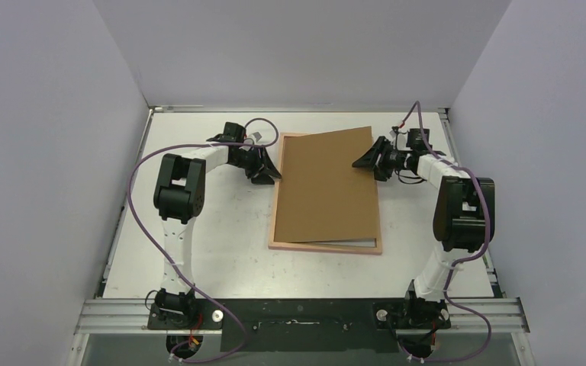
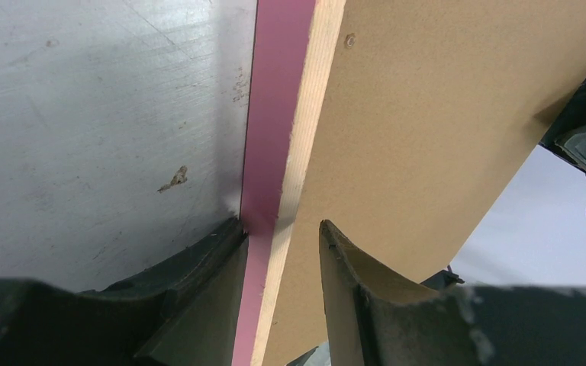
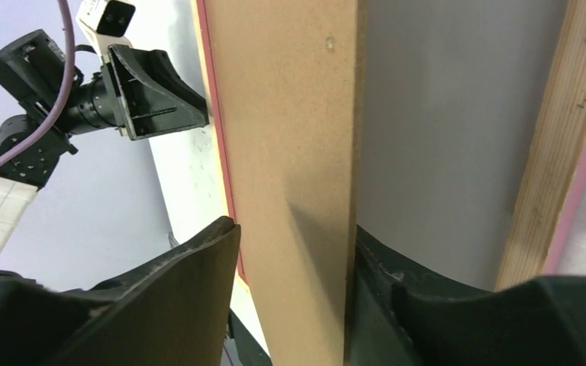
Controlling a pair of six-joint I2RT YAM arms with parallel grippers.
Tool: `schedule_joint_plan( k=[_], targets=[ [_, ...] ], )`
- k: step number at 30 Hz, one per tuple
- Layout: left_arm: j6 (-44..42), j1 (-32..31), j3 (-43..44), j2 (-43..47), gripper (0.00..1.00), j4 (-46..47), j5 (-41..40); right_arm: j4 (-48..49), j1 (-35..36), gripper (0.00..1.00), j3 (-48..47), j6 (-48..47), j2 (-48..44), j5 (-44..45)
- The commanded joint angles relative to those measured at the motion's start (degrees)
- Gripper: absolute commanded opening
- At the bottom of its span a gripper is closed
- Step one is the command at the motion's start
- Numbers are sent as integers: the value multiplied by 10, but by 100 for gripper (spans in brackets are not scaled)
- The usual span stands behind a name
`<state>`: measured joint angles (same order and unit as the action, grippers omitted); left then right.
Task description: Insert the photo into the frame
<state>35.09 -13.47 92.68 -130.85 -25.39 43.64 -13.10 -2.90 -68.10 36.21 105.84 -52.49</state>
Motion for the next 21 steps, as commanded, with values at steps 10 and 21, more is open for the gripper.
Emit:
schedule_joint_plan(
  k=[10, 21],
  targets=[
    [-25, -4, 26, -22, 38, -19, -27, -92, 6, 51, -80, -75, 27, 37],
    [-24, -4, 34, -26, 38, -22, -29, -95, 17, 18, -89, -77, 7, 15]
  ],
)
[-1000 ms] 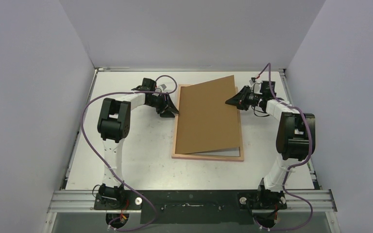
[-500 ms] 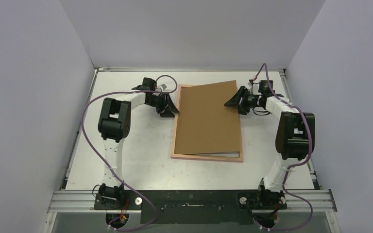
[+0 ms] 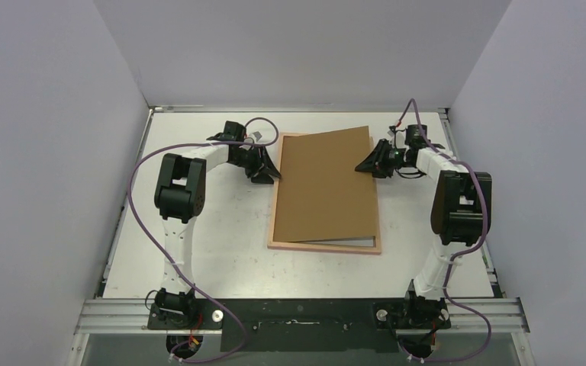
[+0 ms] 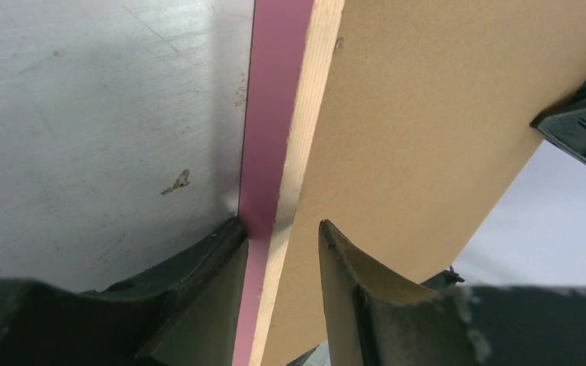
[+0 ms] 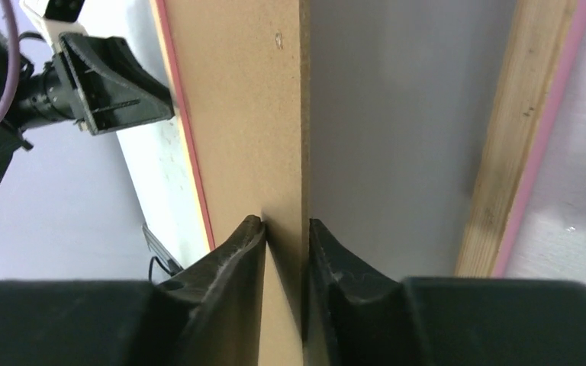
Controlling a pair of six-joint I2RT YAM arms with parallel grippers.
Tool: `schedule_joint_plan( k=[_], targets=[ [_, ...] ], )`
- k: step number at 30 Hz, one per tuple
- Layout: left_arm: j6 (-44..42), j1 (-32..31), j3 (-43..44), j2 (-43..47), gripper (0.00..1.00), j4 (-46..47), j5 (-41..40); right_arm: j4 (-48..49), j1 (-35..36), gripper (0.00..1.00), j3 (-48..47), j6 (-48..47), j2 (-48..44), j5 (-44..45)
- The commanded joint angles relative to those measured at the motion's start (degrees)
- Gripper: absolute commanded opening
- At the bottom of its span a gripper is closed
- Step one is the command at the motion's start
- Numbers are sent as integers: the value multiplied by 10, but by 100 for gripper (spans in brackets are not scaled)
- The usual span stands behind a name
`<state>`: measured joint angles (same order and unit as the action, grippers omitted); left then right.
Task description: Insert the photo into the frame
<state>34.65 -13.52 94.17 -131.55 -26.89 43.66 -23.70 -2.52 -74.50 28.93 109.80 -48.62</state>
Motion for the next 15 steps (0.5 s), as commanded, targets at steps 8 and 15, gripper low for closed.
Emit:
schedule_joint_plan(
  k=[8, 15],
  targets=[
    [-41, 5, 53, 8, 38, -47, -59, 33, 19, 0, -31, 71, -112, -38],
    [-96, 20, 130, 70, 43, -136, -117, 75, 19, 0, -36, 156, -169, -60]
  ],
)
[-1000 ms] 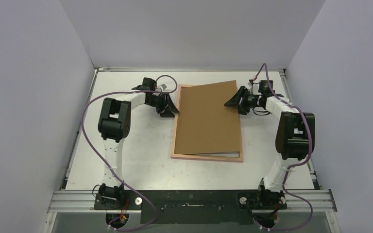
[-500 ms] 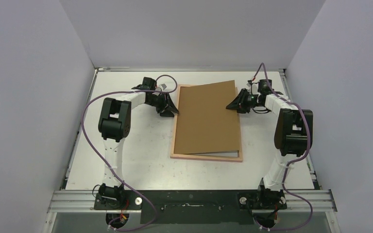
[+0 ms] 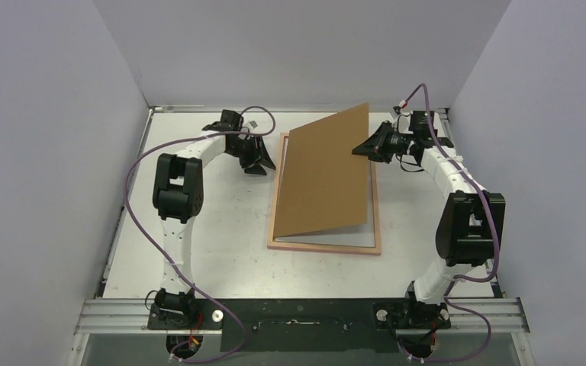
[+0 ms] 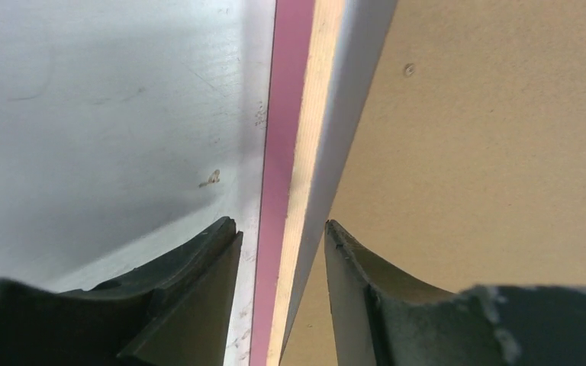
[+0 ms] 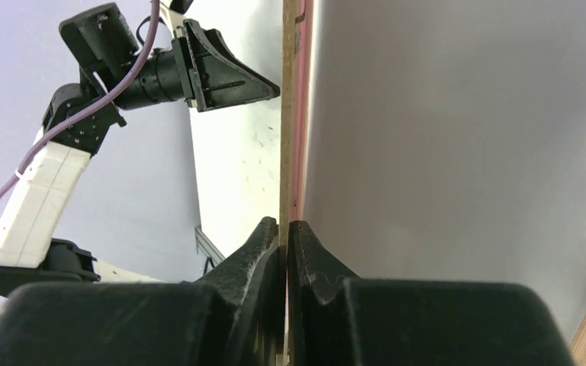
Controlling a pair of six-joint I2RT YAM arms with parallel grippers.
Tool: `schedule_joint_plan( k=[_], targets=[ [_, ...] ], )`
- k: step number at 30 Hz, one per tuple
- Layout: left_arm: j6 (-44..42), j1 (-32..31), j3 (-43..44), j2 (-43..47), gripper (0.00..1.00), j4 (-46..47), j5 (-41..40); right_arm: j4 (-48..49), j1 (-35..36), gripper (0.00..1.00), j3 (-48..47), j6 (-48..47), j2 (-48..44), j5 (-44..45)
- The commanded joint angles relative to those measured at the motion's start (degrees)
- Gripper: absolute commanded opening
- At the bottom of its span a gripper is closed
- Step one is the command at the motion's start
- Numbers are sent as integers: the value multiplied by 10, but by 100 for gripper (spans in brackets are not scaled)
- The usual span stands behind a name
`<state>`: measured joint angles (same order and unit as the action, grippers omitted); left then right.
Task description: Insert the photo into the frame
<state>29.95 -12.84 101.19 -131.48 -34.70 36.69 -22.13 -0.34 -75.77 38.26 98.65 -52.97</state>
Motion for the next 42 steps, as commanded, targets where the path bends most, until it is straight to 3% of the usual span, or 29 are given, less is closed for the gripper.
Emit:
schedule_joint_plan(
  k=[1, 8, 14, 23, 30, 35, 42],
  targets=[
    [-58, 16, 70, 81, 45, -71, -61, 68, -3, 0, -24, 72, -66, -19],
    [-90, 56, 115, 165, 67, -134, -148, 109, -10, 0, -39, 142, -133, -22],
    [-142, 83, 107, 245, 97, -134, -245, 70, -10, 0, -49, 148, -187, 44],
    [-233, 86, 93, 336, 97, -104, -236, -36, 41, 0, -97, 239, -215, 234],
    [-338, 7, -152, 538, 91, 170, -86, -66, 60, 0, -55, 420, -221, 315],
    [-336, -12, -313, 639, 86, 395, 52, -140, 77, 0, -114, 455, -197, 335],
    [-351, -60, -358, 663, 77, 474, 169, -182, 85, 0, -129, 481, -202, 368]
  ],
)
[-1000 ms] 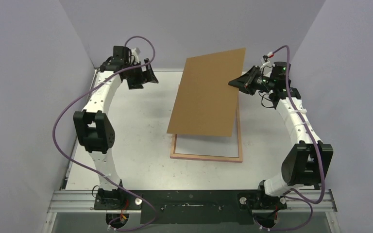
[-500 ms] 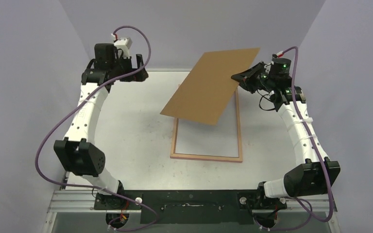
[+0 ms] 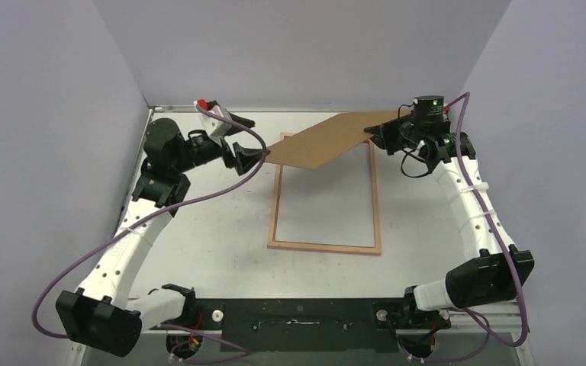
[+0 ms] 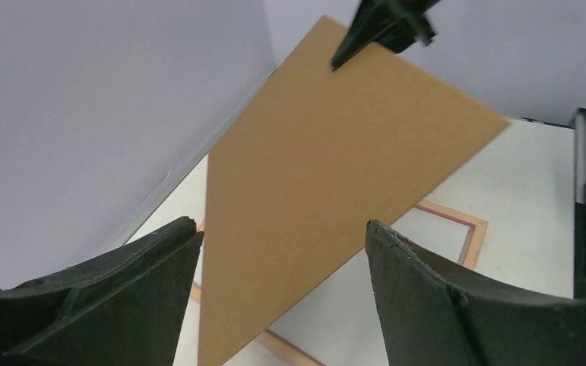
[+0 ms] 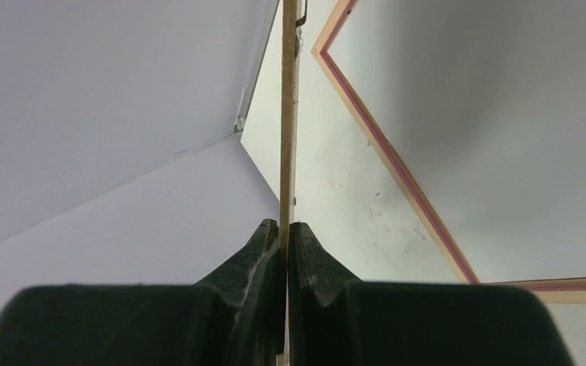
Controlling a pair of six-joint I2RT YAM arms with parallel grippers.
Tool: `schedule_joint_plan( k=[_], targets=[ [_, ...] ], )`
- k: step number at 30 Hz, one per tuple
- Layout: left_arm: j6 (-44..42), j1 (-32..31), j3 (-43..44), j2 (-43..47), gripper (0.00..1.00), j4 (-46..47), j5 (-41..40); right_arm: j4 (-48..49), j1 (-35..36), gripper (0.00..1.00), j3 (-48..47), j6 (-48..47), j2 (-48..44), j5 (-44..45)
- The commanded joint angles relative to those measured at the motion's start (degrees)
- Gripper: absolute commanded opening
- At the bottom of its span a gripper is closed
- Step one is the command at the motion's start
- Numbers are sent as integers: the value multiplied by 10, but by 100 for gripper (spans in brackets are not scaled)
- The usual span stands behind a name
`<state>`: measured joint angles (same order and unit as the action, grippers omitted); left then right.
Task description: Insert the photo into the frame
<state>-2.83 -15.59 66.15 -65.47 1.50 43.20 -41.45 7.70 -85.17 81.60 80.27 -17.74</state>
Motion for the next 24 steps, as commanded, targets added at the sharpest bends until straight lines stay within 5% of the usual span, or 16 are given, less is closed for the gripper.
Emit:
schedule_joint_plan(
  k=[1, 7, 12, 17, 24],
  targets=[
    [-37, -49, -8, 1, 76, 113, 109, 11, 5, 0, -33, 51, -20, 16],
    [-202, -160, 25, -17, 69, -3, 36, 27, 6, 0, -29, 57, -22, 2],
    [-225, -180, 28, -47, 67, -14, 34, 35, 7, 0, -23, 62, -21, 0],
    [-236, -206, 34, -82, 57, 14, -48, 35, 10, 0, -23, 64, -19, -5],
    [-240, -213, 37, -86, 43, 52, -58, 33, 13, 0, -8, 72, -21, -5]
  ],
)
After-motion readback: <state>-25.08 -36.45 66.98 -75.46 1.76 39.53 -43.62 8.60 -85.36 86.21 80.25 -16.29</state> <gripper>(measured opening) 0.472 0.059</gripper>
